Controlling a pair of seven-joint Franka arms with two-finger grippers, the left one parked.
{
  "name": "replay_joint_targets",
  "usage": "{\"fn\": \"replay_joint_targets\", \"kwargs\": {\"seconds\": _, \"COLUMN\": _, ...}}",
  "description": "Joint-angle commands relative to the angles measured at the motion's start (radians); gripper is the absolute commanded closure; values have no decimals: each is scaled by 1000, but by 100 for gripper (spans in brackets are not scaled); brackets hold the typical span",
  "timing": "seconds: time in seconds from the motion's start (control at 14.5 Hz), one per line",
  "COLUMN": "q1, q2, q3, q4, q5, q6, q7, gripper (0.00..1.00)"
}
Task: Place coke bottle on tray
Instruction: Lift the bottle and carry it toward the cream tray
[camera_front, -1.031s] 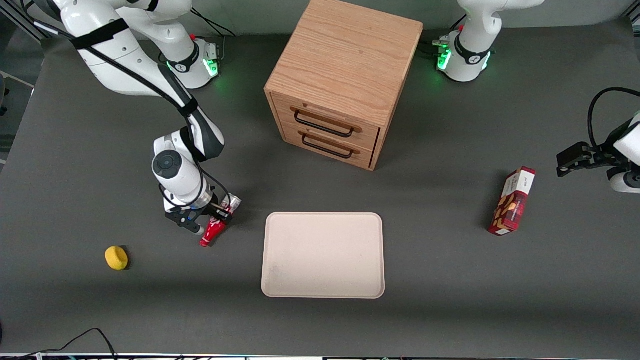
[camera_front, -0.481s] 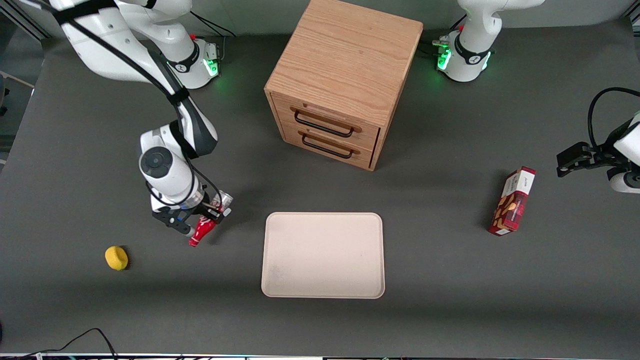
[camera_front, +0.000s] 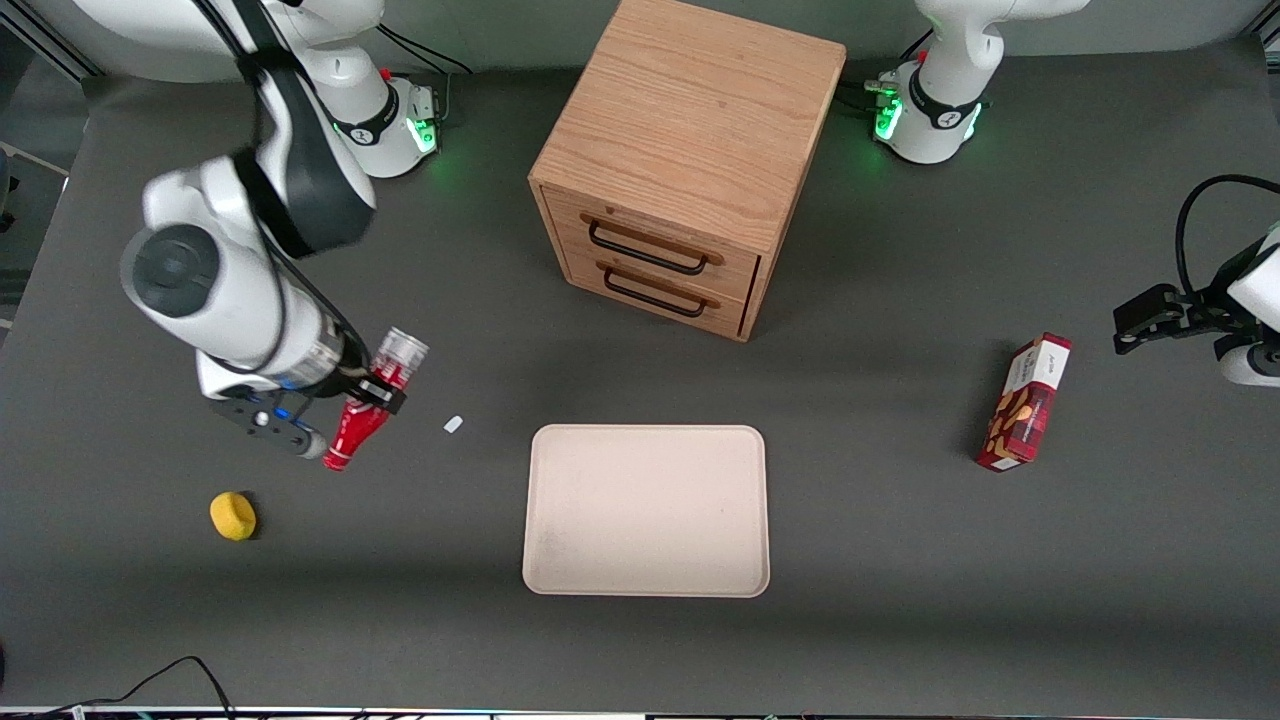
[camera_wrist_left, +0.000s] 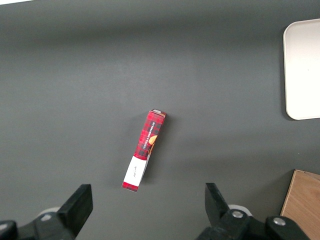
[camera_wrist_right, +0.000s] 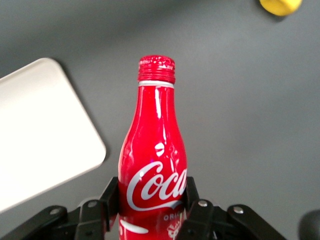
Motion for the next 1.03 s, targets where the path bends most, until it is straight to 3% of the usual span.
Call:
{"fn": "replay_joint_targets", "kwargs": {"seconds": 0.0, "q1": -7, "q2": 31, "q3": 4, "q4": 221, "q5": 40, "q6": -218, "q7": -56, "gripper": 100}}
{"fn": "replay_joint_targets", "kwargs": {"seconds": 0.34, "q1": 5, "q2": 72, "q3": 7, "q4": 349, "q5": 29, "q6": -339, "q7": -127, "gripper": 100}}
{"fn": "replay_joint_targets", "kwargs": {"seconds": 0.62, "q1": 85, "q2": 245, "q3": 2, "q4": 502, "q5": 23, "q6": -335, "q7": -159, "gripper": 100}}
{"fn": "replay_joint_targets", "kwargs": {"seconds": 0.96, "q1": 190, "q2": 429, "q3": -26, "q4": 579, "q5": 30, "q6": -159, "q7": -161, "gripper": 100}}
